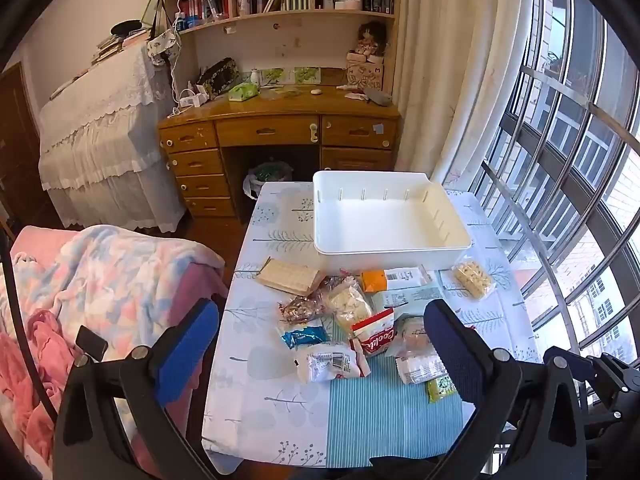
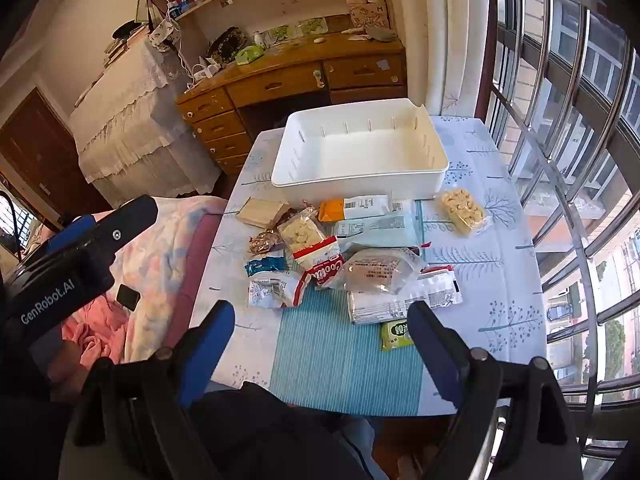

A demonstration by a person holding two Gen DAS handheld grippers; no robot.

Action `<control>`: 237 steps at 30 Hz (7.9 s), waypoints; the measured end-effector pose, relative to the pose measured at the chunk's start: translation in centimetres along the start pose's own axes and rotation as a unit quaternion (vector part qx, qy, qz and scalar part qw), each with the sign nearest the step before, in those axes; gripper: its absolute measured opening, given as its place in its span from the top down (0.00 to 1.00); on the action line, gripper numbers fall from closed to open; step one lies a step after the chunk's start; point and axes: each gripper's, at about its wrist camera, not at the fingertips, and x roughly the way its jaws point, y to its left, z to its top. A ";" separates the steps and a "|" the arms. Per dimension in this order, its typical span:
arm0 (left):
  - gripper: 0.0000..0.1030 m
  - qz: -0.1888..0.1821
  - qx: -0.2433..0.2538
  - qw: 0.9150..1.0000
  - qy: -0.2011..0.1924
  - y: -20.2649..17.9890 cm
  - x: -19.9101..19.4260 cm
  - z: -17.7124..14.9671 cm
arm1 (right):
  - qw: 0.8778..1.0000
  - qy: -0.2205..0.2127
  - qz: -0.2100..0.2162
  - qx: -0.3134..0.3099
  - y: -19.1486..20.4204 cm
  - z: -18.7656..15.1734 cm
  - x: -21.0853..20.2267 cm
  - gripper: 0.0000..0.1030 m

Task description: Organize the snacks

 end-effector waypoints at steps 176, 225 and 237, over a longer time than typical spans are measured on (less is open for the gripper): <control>0.40 -0.103 -0.100 0.834 0.533 11.2 33.2 -8.6 | 0.851 0.159 -0.139 0.481 -10.4 -5.1 16.1 0.61; 0.18 -0.180 -0.083 0.969 0.148 1.4 33.6 11.4 | 0.990 -0.095 -0.053 0.087 -8.5 17.6 19.8 0.60; 0.10 -0.171 -0.087 0.973 0.128 2.7 31.7 11.5 | 0.990 -0.101 -0.046 0.082 -7.4 17.3 18.4 0.41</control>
